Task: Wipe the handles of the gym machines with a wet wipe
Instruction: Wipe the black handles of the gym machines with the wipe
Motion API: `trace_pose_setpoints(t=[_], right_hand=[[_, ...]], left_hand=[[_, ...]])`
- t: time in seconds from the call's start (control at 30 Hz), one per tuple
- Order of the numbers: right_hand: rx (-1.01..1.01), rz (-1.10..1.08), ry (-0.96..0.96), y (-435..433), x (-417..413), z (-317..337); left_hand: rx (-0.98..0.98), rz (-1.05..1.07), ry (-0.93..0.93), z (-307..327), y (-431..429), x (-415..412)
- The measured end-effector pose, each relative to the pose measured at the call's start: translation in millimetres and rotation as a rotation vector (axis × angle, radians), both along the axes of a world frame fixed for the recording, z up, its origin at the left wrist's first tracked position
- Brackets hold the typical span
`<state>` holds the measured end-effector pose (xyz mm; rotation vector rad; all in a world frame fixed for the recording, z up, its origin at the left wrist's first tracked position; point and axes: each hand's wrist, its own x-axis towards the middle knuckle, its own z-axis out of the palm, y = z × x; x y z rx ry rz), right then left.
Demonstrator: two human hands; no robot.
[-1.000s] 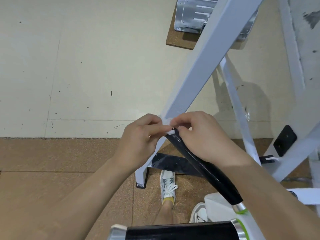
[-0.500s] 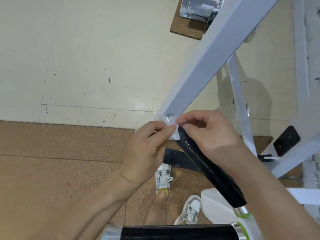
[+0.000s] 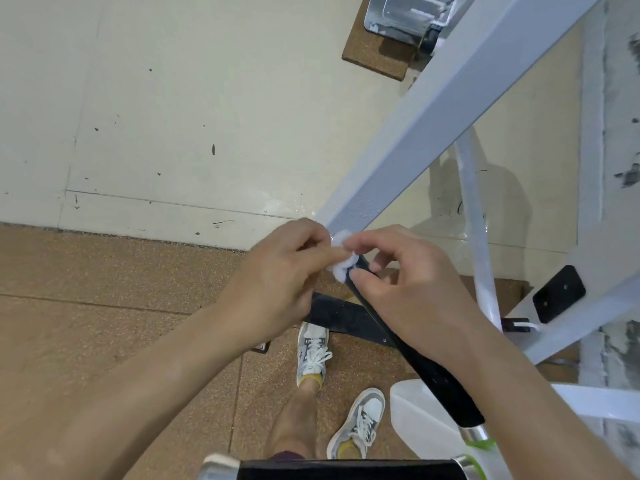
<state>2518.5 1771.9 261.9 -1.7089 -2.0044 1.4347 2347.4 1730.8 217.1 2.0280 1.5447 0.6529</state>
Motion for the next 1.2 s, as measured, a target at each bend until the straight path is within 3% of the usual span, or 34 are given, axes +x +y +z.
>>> trace_pose_setpoints(t=[0.1, 0.2, 0.33, 0.43, 0.53, 0.7, 0.77, 0.9, 1.03, 1.1, 1.2], right_hand=[[0.119, -0.01, -0.062, 4.7, -5.7, -7.8], [0.113, -0.055, -0.093, 15.1, -3.7, -11.7], [0.052, -0.07, -0.172, 22.1, 6.4, -20.7], [-0.124, -0.144, -0.019, 22.0, 6.5, -22.2], [-0.319, -0.215, 0.06, 31.5, 6.5, -21.5], [-0.314, -0.066, 0.1, 42.0, -2.9, -17.7], [-0.274, -0.058, 0.052, 41.7, -1.5, -21.9], [-0.277, 0.013, 0.021, 39.6, 22.2, -27.0], [-0.307, -0.179, 0.207, 42.2, 13.5, -34.2], [-0.278, -0.097, 0.193, 40.1, 7.0, -38.4], [-0.424, -0.067, 0.191, 34.5, 25.7, -39.6]], left_hand=[[-0.156, 0.1, -0.04, 7.4, 14.4, 0.0], [-0.253, 0.044, -0.061, 13.8, 34.6, 0.1], [-0.376, -0.169, 0.202, 14.7, 65.5, 12.3], [-0.579, -0.237, 0.309, 15.1, 85.0, 22.1], [-0.745, -0.232, 0.219, 17.3, 92.4, 19.8], [-0.643, 0.094, -0.133, 27.7, 56.1, -1.3], [-0.625, 0.153, -0.171, 31.2, 39.5, 0.5], [-0.471, 0.247, -0.029, 30.5, 30.7, 11.9], [-0.325, 0.141, 0.145, 33.9, 34.8, 24.3], [-0.305, 0.115, 0.176, 34.7, 34.8, 28.6], [-0.325, 0.137, 0.176, 37.1, 35.0, 30.8]])
